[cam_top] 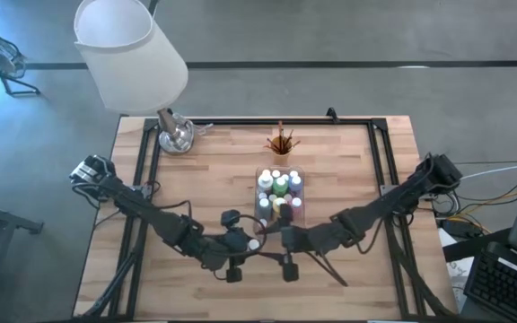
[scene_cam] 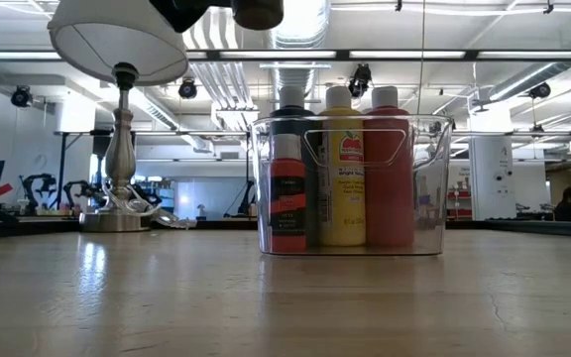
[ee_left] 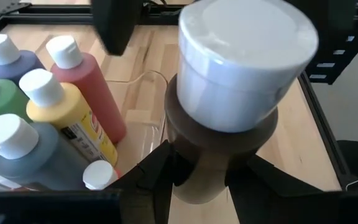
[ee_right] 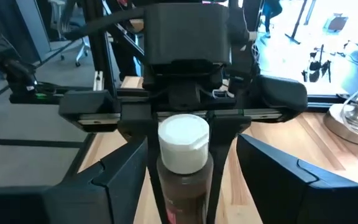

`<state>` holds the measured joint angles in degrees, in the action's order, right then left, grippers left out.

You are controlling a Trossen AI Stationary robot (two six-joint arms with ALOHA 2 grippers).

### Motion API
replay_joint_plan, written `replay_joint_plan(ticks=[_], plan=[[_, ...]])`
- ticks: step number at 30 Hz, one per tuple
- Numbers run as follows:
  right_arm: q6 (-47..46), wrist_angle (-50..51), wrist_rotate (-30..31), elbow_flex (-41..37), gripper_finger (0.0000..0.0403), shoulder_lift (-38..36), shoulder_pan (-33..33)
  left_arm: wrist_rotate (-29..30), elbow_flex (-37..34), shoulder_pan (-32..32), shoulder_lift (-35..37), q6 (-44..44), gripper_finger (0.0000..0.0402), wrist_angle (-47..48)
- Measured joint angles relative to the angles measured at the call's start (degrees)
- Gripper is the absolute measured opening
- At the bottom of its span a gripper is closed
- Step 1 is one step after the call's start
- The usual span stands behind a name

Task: Pick & Place Paint Supplies
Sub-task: Put the small black paint bottle into the transparent bin

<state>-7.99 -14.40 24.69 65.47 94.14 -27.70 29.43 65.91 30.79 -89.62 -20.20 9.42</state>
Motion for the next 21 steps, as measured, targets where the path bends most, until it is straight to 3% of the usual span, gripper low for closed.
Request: replay_joint_plan(ticks=[8,21], plan=[[0.24,0.91,-0.72,1.71,0.0245,1.61,0.61,-0.02,0.0,-0.35,0.0,1.08,0.0131,-0.36],[0.55,0.59,-0.95,1.58,0.0167,1.61,1.57,0.12,-0.04,-0.46,0.0,2.99,0.0131,-0.93]])
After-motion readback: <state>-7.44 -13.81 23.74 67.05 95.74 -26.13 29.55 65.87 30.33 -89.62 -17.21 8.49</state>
